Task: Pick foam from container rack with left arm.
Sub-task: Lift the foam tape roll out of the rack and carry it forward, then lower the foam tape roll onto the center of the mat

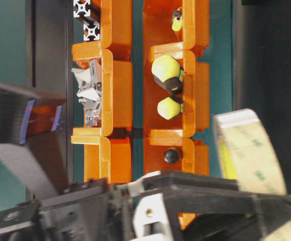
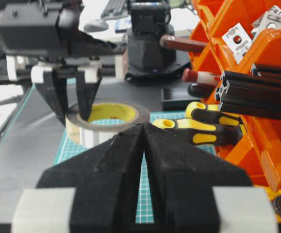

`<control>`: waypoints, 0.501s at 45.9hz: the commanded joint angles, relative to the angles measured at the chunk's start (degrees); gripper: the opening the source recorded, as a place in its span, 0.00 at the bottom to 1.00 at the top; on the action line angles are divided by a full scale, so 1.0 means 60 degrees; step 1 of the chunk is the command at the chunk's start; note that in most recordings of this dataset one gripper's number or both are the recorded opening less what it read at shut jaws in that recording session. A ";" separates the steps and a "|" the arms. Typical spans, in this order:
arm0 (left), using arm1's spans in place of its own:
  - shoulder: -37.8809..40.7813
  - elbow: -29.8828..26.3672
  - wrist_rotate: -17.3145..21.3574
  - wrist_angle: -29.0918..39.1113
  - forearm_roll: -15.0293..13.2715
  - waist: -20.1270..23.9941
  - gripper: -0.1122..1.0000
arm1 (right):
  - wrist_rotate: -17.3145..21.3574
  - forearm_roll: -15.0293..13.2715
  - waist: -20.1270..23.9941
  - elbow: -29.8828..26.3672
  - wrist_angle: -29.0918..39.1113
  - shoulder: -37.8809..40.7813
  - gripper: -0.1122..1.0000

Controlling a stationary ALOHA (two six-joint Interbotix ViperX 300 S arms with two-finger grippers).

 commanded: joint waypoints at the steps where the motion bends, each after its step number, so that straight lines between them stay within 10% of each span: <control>1: -0.0103 -0.0176 0.0015 -0.0029 0.0059 0.0015 0.31 | 0.0000 0.0029 0.0015 -0.0190 -0.0073 0.0073 0.10; 23: -0.0088 -0.0146 0.0264 0.0015 0.0059 0.0073 0.31 | 0.0000 0.0029 0.0000 -0.0190 -0.0059 0.0073 0.10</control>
